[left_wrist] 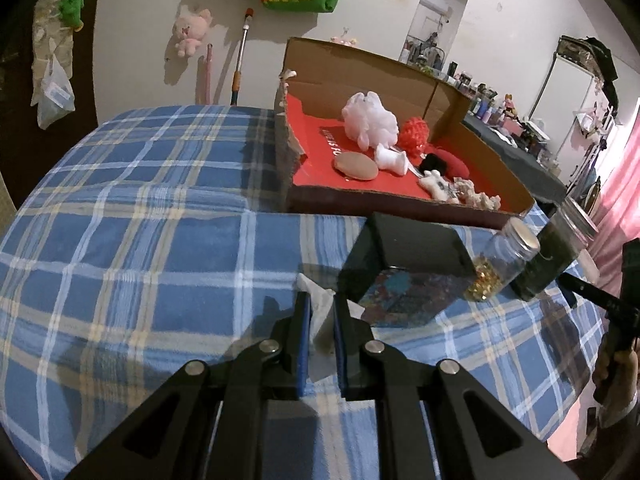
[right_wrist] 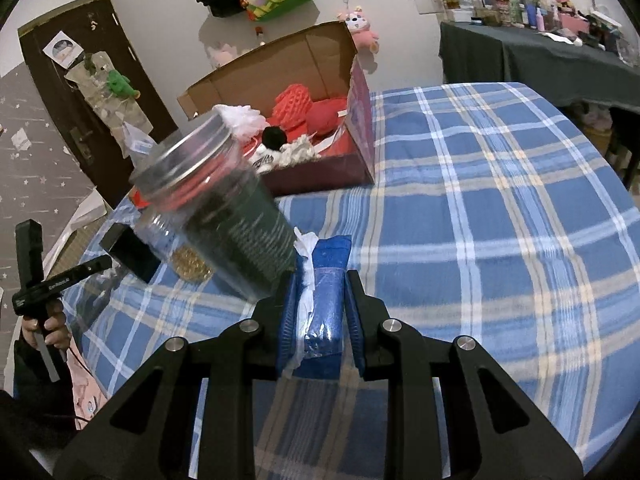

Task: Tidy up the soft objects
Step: 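Lift the white tissue and blue packet off the table, then carry the white tissue and blue packet over the box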

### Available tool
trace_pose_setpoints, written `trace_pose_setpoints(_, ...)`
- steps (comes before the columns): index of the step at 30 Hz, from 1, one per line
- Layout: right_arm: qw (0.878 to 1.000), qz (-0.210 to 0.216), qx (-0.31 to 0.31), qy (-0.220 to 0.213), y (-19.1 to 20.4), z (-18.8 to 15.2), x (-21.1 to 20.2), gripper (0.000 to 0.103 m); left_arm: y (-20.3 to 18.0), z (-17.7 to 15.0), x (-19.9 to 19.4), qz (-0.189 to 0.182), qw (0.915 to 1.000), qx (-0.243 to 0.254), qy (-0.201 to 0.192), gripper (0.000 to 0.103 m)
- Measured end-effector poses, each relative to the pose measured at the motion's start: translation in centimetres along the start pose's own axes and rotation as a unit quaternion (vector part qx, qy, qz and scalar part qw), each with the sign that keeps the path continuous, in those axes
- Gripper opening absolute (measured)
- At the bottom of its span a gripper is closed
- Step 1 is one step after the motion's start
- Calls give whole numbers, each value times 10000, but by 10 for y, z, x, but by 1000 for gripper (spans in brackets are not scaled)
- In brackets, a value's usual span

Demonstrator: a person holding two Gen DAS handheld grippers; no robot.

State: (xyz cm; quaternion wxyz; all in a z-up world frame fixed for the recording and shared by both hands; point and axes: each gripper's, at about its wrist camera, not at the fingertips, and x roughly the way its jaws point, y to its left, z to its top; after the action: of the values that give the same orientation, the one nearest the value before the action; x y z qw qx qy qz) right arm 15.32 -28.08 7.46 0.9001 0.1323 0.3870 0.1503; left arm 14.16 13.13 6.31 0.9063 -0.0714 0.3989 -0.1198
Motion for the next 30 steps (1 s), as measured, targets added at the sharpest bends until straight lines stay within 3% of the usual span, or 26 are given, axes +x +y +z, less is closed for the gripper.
trace_pose_setpoints(5, 10000, -6, -33, 32, -1, 9, 3, 23, 8, 1, -1, -164, 9998, 6, 58, 11)
trace_pose_setpoints(13, 9999, -20, -104, 121, -4, 17, 9, 23, 25, 10, 2, 31, 9999, 97, 98, 11)
trace_pose_setpoints(30, 9912, 1113, -683, 211, -12, 65, 30, 23, 19, 60, 20, -602, 9906, 1229, -65, 11)
